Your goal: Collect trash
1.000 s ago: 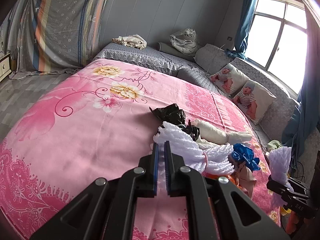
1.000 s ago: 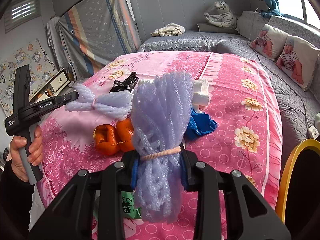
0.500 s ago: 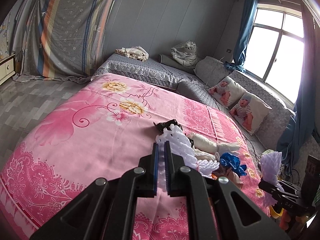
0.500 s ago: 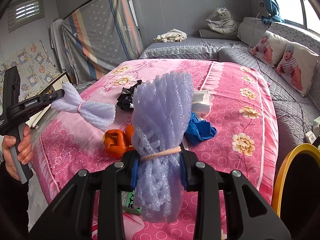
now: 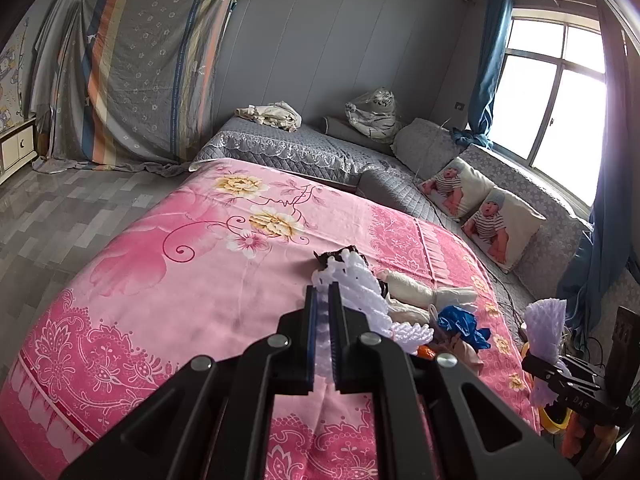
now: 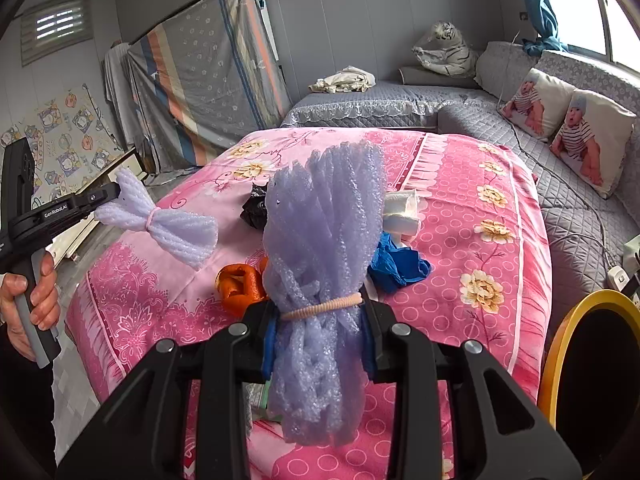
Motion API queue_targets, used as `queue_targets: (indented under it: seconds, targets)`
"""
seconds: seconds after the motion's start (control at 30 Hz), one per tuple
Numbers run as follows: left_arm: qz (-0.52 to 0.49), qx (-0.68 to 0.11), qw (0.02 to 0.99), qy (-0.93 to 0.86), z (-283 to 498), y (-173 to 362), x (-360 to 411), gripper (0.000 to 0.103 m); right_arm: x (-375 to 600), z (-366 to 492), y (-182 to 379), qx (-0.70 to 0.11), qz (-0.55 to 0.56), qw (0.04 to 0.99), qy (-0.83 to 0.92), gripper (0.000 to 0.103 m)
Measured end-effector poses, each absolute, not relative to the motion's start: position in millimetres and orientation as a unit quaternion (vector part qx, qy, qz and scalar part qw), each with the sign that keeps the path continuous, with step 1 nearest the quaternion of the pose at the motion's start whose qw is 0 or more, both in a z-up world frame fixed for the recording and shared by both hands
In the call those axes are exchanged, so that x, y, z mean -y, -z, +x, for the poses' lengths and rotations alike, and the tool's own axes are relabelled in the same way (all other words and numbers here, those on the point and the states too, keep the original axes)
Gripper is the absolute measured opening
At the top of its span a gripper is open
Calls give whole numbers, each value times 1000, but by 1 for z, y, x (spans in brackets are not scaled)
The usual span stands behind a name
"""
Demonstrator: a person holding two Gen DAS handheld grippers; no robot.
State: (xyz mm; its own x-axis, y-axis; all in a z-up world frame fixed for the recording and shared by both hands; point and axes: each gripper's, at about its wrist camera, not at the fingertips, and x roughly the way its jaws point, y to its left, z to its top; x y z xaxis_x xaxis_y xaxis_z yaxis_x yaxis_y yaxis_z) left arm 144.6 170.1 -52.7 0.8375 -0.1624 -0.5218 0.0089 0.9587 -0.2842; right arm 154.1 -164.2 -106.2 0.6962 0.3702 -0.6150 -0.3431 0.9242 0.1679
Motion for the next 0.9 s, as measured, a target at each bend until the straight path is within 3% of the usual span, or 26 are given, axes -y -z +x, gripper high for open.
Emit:
queue_targets:
  seconds: [0.9]
  targets:
    - [-115, -280, 948, 101, 160, 39, -102, 5, 202, 141, 91, -311, 50, 935, -164, 30]
